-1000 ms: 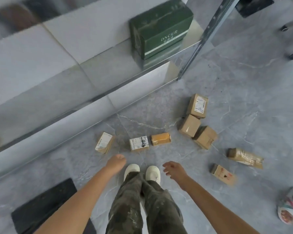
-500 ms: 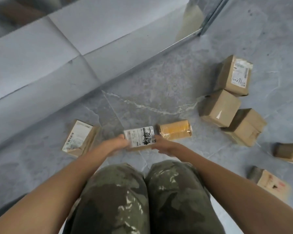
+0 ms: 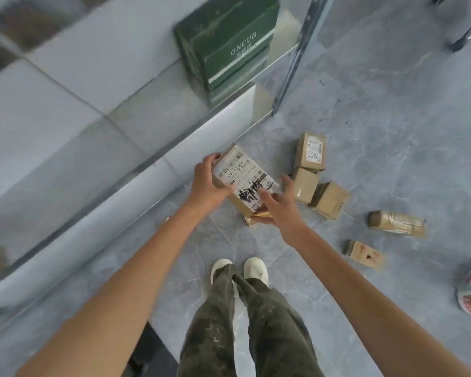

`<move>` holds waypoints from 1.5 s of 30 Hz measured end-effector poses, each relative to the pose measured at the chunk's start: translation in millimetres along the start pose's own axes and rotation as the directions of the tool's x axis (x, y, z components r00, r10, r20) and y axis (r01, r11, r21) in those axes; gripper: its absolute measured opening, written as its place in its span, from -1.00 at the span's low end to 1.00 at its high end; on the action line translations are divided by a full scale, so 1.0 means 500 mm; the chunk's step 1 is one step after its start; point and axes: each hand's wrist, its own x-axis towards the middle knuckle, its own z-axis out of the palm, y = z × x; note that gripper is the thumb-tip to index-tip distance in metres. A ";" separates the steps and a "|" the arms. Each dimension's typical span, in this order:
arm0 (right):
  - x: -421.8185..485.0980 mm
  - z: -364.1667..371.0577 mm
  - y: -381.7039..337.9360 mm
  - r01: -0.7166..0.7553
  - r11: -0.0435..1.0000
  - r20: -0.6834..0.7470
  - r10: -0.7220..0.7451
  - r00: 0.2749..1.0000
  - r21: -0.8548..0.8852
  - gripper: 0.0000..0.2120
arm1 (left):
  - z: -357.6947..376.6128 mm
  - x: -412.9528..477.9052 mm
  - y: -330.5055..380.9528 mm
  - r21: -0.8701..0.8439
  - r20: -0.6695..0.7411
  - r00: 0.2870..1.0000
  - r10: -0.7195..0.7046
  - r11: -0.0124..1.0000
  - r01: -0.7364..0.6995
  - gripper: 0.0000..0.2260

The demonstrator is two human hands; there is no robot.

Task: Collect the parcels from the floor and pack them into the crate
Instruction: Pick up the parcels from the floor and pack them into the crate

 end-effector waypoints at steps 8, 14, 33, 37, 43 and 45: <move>-0.330 -0.019 -0.295 0.094 0.989 0.121 -0.108 0.987 0.118 -0.62 | -0.161 -0.188 0.328 -0.314 -0.134 0.987 0.088 0.941 -0.127 -0.44; -0.535 -0.002 -0.387 0.217 0.936 0.137 -0.262 0.955 0.276 -0.64 | -0.194 -0.376 0.440 -0.562 -0.080 0.981 0.177 0.805 -0.191 -0.42; -0.900 -0.063 -0.426 0.569 0.812 0.495 -0.444 0.746 -0.130 -0.64 | -0.214 -0.841 0.533 -0.424 -0.379 0.862 0.338 0.764 -0.486 -0.48; -0.965 -0.080 -0.369 0.623 0.767 0.570 -0.448 0.689 -0.151 -0.65 | -0.176 -0.961 0.501 -0.368 -0.517 0.801 0.304 0.766 -0.528 -0.59; -1.076 -0.060 -0.287 0.731 0.675 0.718 -0.457 0.525 -0.104 -0.53 | -0.195 -1.142 0.428 -0.359 -0.625 0.735 0.263 0.739 -0.570 -0.71; -1.118 -0.046 -0.258 0.737 0.672 0.761 -0.443 0.474 -0.067 -0.46 | -0.213 -1.204 0.401 -0.333 -0.636 0.721 0.276 0.745 -0.579 -0.70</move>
